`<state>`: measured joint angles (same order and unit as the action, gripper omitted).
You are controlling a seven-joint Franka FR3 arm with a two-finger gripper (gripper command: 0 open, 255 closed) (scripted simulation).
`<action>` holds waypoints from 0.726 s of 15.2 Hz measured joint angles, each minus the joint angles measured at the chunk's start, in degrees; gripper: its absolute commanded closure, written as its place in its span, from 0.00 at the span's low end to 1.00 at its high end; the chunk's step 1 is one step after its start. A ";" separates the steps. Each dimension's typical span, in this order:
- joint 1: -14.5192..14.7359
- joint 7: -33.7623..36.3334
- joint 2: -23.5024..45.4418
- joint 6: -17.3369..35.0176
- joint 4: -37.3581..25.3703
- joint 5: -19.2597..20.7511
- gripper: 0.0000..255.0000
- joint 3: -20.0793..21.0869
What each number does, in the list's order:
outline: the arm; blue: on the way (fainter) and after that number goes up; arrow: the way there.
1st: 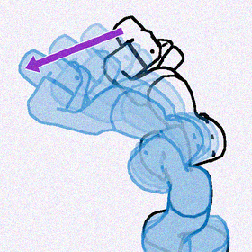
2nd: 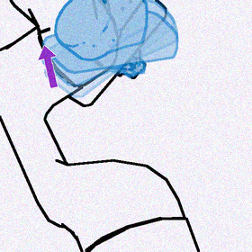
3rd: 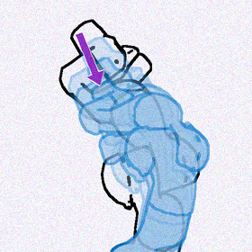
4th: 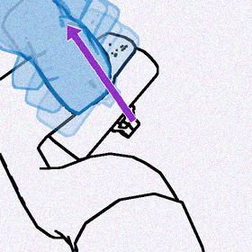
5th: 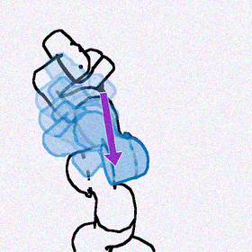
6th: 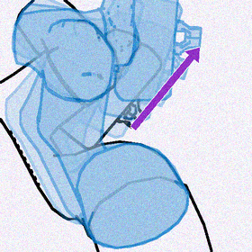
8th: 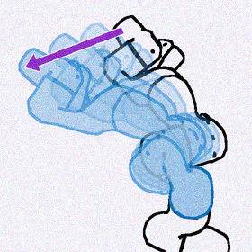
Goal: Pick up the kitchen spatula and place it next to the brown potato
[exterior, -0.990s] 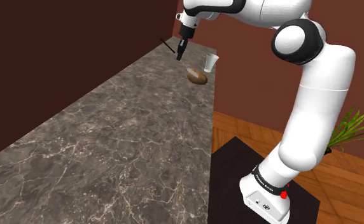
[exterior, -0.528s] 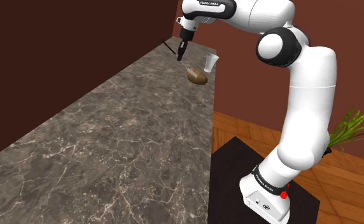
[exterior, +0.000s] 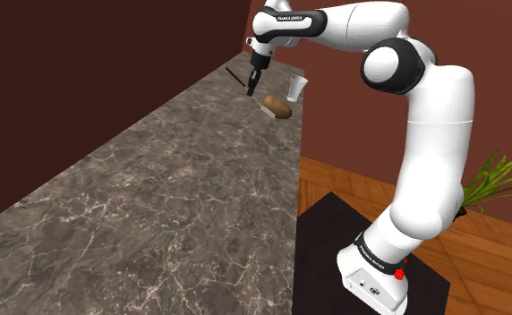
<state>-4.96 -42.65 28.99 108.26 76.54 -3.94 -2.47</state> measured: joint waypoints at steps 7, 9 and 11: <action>0.00 -0.31 0.88 4.75 3.88 -0.14 1.00 0.03; -0.02 -0.41 1.18 6.09 4.92 -0.18 1.00 0.05; 0.00 -0.48 1.60 7.57 5.97 -0.24 1.00 0.08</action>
<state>-4.96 -43.13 30.59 115.83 82.51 -4.18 -2.40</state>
